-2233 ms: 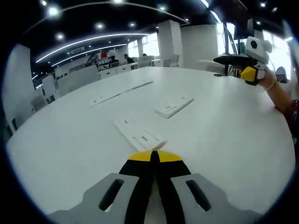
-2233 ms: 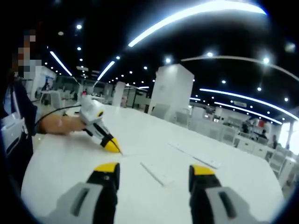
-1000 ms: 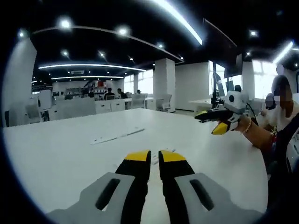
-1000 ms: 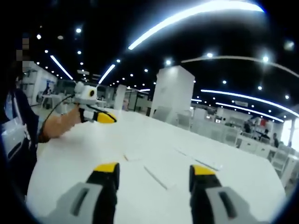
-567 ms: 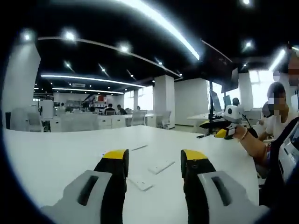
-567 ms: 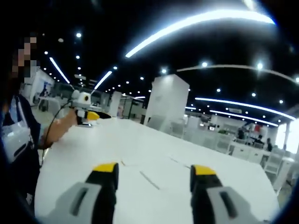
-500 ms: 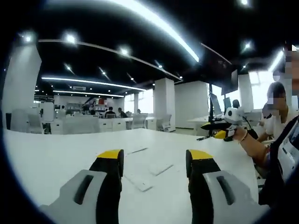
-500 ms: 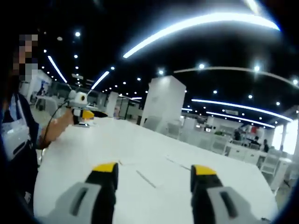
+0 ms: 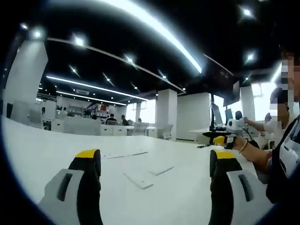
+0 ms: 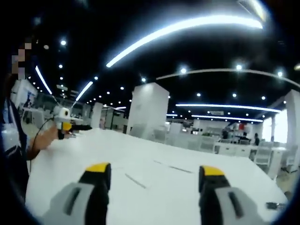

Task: Locate the socket holder cover, grip the socket holder cover, clip it into the socket holder slot.

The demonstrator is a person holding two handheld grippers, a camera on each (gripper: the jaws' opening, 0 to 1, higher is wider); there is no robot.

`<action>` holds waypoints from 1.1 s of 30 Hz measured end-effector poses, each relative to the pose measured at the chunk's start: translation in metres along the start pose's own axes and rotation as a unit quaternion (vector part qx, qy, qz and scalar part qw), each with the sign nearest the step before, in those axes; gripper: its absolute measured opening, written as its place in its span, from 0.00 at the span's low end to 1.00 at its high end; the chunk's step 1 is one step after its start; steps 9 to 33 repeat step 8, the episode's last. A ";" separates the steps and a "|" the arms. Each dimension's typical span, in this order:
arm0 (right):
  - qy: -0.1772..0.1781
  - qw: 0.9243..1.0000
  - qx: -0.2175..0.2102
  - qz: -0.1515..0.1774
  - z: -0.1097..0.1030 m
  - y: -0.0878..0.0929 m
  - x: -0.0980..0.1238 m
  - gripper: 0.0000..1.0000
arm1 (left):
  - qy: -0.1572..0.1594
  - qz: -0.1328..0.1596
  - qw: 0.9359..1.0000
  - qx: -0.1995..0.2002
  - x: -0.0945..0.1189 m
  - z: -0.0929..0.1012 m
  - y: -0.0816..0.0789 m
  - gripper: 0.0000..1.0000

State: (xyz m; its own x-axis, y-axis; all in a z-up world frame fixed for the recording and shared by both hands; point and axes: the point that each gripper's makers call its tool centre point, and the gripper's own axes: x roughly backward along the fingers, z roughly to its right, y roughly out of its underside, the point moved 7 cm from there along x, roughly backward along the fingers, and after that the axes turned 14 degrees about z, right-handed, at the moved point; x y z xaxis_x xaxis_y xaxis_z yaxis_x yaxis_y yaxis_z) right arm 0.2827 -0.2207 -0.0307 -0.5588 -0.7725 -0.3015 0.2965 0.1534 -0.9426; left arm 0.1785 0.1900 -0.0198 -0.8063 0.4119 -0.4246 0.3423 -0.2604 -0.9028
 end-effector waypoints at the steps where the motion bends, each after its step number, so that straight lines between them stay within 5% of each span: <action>1: 0.001 1.000 0.002 0.000 0.000 0.001 -0.001 0.84 | 0.000 0.003 1.000 0.004 -0.001 0.000 0.001 0.95; 6: -0.008 1.000 -0.025 0.013 -0.006 0.007 -0.009 0.95 | -0.008 0.004 1.000 0.010 -0.003 -0.001 0.005 0.95; 8: -0.010 0.999 -0.031 0.013 -0.006 0.008 -0.010 0.95 | -0.017 0.022 1.000 0.003 -0.002 -0.002 0.000 0.95; 33: -0.010 0.999 -0.031 0.013 -0.006 0.008 -0.010 0.95 | -0.017 0.022 1.000 0.003 -0.002 -0.002 0.000 0.95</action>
